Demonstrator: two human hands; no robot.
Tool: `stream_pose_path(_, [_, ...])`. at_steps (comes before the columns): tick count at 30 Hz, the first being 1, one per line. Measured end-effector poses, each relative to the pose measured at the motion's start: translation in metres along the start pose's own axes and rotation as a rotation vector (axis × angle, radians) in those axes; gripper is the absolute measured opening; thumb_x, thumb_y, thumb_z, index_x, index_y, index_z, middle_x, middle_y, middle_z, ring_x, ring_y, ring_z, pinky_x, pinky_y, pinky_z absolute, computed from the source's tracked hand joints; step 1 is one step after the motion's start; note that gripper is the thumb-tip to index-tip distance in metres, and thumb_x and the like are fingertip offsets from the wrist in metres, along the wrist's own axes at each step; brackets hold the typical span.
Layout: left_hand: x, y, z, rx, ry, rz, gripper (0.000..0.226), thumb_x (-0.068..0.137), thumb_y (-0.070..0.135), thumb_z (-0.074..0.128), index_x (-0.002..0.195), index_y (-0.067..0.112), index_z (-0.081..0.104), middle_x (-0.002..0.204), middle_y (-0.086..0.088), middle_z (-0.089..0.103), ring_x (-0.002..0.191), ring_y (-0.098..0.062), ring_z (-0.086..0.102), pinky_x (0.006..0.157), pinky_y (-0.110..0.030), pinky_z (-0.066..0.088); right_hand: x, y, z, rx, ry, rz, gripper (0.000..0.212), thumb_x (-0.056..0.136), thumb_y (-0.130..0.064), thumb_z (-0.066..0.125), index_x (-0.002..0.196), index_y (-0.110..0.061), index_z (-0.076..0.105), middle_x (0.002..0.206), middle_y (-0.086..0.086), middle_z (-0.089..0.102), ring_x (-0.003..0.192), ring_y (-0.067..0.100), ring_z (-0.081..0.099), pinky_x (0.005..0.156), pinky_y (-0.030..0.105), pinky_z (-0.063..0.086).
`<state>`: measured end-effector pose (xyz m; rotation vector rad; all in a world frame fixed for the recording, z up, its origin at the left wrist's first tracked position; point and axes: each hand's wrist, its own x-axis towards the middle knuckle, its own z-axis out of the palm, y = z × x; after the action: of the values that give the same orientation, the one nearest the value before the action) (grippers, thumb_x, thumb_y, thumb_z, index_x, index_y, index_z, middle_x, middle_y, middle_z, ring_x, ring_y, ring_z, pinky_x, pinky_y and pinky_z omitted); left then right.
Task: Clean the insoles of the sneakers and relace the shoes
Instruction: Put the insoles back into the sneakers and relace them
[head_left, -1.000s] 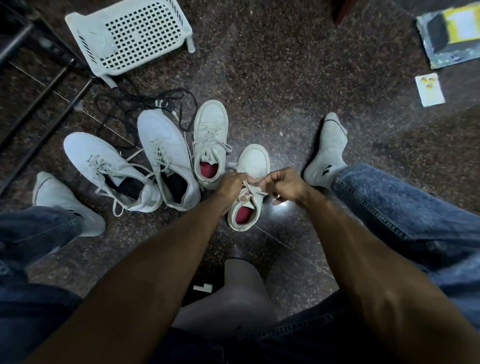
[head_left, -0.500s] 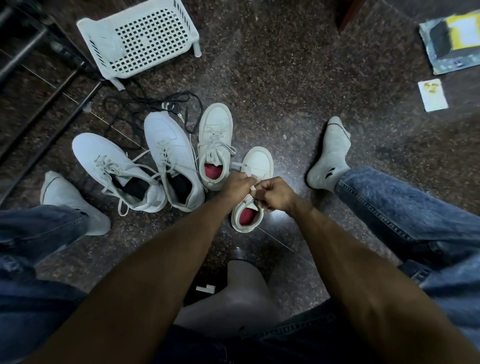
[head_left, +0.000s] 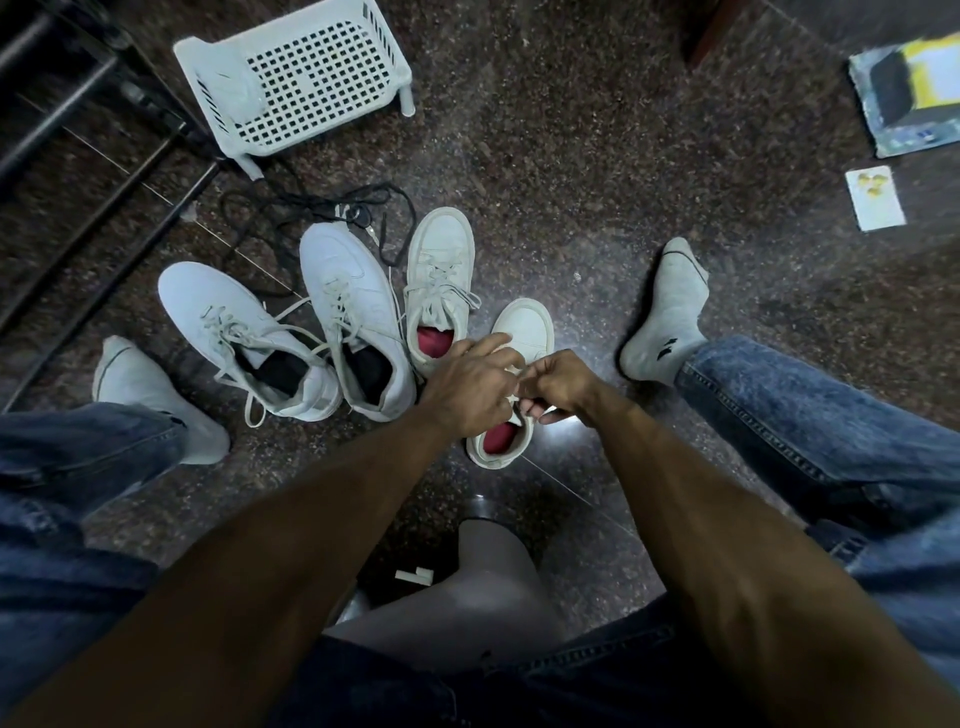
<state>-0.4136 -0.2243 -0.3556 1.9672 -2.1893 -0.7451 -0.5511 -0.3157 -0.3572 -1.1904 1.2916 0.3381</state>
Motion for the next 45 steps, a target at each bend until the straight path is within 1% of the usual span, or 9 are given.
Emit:
stream_pose_path(2, [0.003, 0.0, 0.0, -0.07, -0.03, -0.056, 0.014, 0.078, 0.024, 0.063, 0.087, 0.018, 0.072, 0.114, 0.006, 0.068, 0.133, -0.016, 0.043, 0.105, -0.036, 0.028, 0.0, -0.002, 0.0, -0.004, 0.012, -0.021, 0.019, 0.087, 0.002, 0.062, 0.071, -0.007, 0.064, 0.056, 0.01, 0.064, 0.043, 0.015, 0.055, 0.046, 0.023, 0.047])
stream_pose_path(5, [0.004, 0.003, -0.001, -0.342, -0.008, -0.3, 0.01, 0.073, 0.024, 0.07, 0.08, 0.018, 0.073, 0.085, -0.001, 0.072, 0.088, -0.02, 0.065, 0.077, -0.029, 0.045, -0.004, 0.002, -0.001, -0.006, -0.027, -0.075, 0.016, 0.089, 0.007, 0.052, 0.086, 0.0, 0.067, 0.057, 0.009, 0.064, 0.047, 0.017, 0.055, 0.045, 0.022, 0.046])
stream_pose_path(10, [0.005, 0.002, 0.0, -0.598, -0.018, -0.486, 0.005, 0.074, 0.024, 0.076, 0.072, 0.023, 0.071, 0.062, 0.008, 0.063, 0.059, -0.01, 0.058, 0.057, -0.023, 0.044, -0.007, 0.011, 0.002, 0.024, -0.049, -0.115, 0.014, 0.088, 0.001, 0.064, 0.101, 0.006, 0.066, 0.062, 0.013, 0.058, 0.049, 0.017, 0.049, 0.048, 0.023, 0.041])
stream_pose_path(14, [0.003, 0.001, 0.002, -0.43, -0.035, -0.465, 0.008, 0.079, 0.03, 0.07, 0.083, 0.023, 0.071, 0.077, 0.003, 0.07, 0.072, -0.018, 0.064, 0.062, -0.029, 0.05, -0.006, 0.01, 0.003, 0.019, -0.051, -0.095, 0.015, 0.092, -0.002, 0.058, 0.1, 0.007, 0.067, 0.061, 0.009, 0.057, 0.051, 0.016, 0.051, 0.05, 0.025, 0.049])
stream_pose_path(21, [-0.007, 0.009, 0.013, -0.247, 0.11, -0.416, 0.007, 0.086, 0.026, 0.064, 0.086, 0.02, 0.063, 0.093, 0.003, 0.059, 0.082, -0.017, 0.058, 0.061, -0.031, 0.041, -0.004, 0.01, -0.002, 0.103, -0.18, 0.068, 0.024, 0.091, 0.005, 0.045, 0.083, -0.012, 0.06, 0.062, 0.004, 0.051, 0.057, 0.016, 0.052, 0.077, 0.048, 0.057])
stream_pose_path(32, [-0.001, 0.016, 0.002, -0.187, -0.026, -0.383, 0.025, 0.088, 0.038, 0.061, 0.105, 0.022, 0.071, 0.108, 0.001, 0.067, 0.099, -0.023, 0.063, 0.076, -0.032, 0.047, -0.01, 0.009, 0.0, 0.247, -0.146, 0.114, 0.013, 0.093, -0.004, 0.049, 0.088, -0.011, 0.058, 0.064, 0.004, 0.053, 0.057, 0.016, 0.054, 0.073, 0.039, 0.057])
stream_pose_path(40, [0.019, 0.024, -0.03, 0.178, -0.294, -0.221, 0.033, 0.09, 0.043, 0.053, 0.105, 0.015, 0.063, 0.105, -0.009, 0.066, 0.097, -0.03, 0.063, 0.07, -0.034, 0.038, -0.001, 0.004, -0.012, -0.188, -0.083, -0.139, 0.032, 0.085, 0.012, 0.055, 0.068, -0.012, 0.07, 0.052, 0.002, 0.065, 0.05, 0.013, 0.06, 0.054, 0.025, 0.051])
stream_pose_path(43, [0.022, 0.022, -0.035, 0.215, -0.38, -0.221, 0.033, 0.093, 0.038, 0.048, 0.11, 0.012, 0.061, 0.111, -0.01, 0.064, 0.101, -0.03, 0.061, 0.072, -0.035, 0.039, 0.001, 0.0, -0.019, -0.424, 0.049, -0.211, 0.037, 0.078, 0.002, 0.06, 0.055, -0.025, 0.069, 0.062, -0.005, 0.069, 0.072, 0.019, 0.068, 0.066, 0.033, 0.057])
stream_pose_path(45, [0.018, 0.017, -0.033, 0.221, -0.426, -0.233, 0.032, 0.095, 0.034, 0.045, 0.111, 0.011, 0.06, 0.112, -0.011, 0.063, 0.1, -0.03, 0.061, 0.071, -0.035, 0.04, -0.005, -0.002, -0.02, -0.702, 0.166, -0.179, 0.019, 0.079, -0.016, 0.062, 0.068, -0.028, 0.071, 0.085, -0.005, 0.072, 0.089, 0.021, 0.066, 0.078, 0.033, 0.055])
